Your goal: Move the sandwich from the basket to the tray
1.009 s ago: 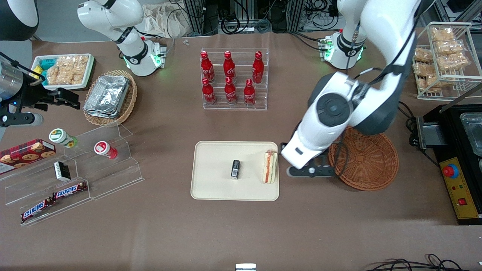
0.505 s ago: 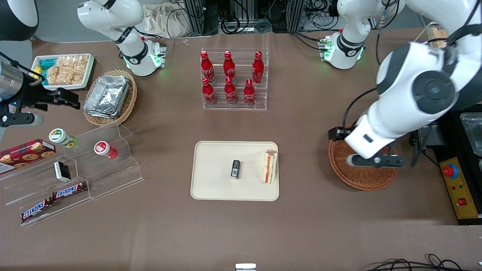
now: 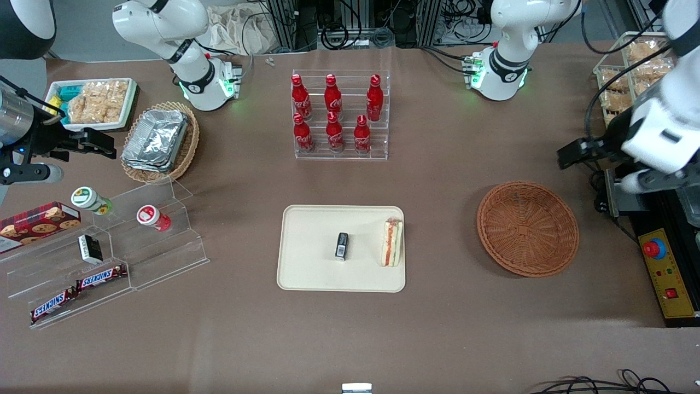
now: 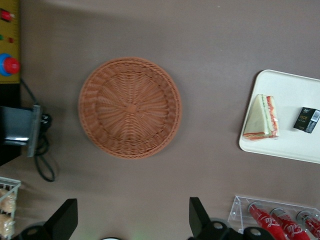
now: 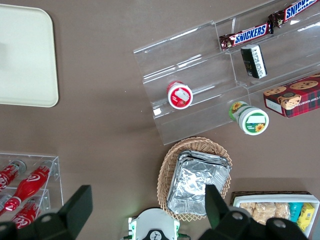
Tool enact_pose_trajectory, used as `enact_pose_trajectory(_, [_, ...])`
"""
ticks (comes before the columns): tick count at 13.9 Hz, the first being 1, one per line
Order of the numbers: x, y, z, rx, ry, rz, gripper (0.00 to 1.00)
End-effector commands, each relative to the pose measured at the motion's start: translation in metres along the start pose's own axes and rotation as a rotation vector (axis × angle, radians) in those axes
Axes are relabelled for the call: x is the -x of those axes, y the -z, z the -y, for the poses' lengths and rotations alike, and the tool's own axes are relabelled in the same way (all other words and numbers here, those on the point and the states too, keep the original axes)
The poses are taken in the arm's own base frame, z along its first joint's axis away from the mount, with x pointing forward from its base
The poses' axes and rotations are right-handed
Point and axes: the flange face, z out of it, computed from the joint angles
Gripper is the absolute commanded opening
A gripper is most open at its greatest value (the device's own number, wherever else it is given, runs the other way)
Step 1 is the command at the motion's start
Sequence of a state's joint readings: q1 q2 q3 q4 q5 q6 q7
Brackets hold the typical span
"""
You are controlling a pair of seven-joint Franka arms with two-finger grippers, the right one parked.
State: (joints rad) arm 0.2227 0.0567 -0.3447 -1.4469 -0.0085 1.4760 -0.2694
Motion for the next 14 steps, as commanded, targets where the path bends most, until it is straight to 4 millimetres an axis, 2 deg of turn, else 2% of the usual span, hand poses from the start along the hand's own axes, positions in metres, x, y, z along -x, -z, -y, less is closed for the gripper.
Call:
enact_pose_trajectory(1, [0.023, 0.012, 0.026, -0.008, -0.048, 0.013, 1.00])
enact_pose_trajectory(5, [0.035, 0.020, 0.040, -0.024, -0.059, 0.003, 1.00])
enact_pose_trajectory(7, [0.034, 0.019, 0.051, -0.017, -0.060, 0.006, 1.00])
enact_pose_trajectory(8, [0.033, 0.019, 0.058, -0.015, -0.085, 0.009, 1.00])
enact_pose_trajectory(11, [0.047, 0.021, 0.076, -0.010, -0.121, 0.018, 1.00])
enact_pose_trajectory(12, [0.048, 0.021, 0.090, 0.007, -0.114, 0.018, 1.00])
enact_pose_trajectory(14, [0.049, 0.023, 0.103, 0.026, -0.124, 0.012, 1.00])
